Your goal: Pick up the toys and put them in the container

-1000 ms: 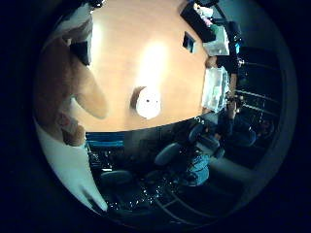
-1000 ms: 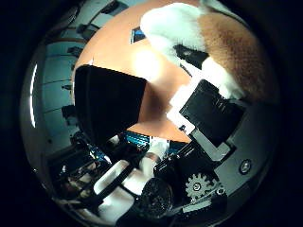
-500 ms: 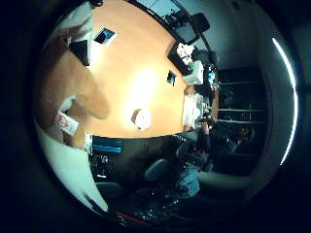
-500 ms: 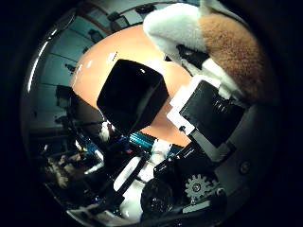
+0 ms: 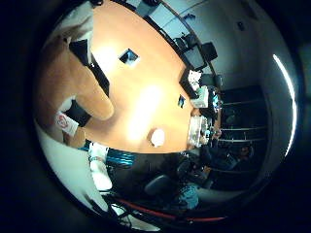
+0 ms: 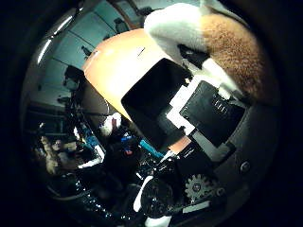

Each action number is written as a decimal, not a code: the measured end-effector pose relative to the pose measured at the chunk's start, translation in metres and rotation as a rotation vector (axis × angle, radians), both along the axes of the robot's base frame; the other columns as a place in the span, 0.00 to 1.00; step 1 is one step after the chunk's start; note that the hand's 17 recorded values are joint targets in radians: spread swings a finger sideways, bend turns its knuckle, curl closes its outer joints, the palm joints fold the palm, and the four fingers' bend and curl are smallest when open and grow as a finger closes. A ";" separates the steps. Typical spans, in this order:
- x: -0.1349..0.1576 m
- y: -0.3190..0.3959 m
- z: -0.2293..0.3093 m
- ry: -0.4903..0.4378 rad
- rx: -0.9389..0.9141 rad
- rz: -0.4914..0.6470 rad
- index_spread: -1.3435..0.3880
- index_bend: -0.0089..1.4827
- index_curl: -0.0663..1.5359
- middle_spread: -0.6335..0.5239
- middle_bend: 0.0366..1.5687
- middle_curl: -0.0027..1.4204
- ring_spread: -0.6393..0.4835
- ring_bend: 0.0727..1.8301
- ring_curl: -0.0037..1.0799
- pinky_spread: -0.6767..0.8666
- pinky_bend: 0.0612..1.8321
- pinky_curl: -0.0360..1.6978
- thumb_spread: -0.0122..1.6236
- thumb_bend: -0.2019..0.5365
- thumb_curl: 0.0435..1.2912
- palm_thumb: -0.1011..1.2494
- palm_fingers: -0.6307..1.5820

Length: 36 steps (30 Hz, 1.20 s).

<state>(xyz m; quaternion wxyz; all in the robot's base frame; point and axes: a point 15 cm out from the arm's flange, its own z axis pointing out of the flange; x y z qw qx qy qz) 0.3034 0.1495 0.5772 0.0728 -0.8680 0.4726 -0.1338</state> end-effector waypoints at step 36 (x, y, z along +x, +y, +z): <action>-0.004 0.054 -0.002 0.020 0.121 0.134 0.51 0.16 0.31 0.52 0.21 0.27 0.73 0.28 0.28 0.74 0.40 0.33 0.71 0.24 0.18 0.40 0.33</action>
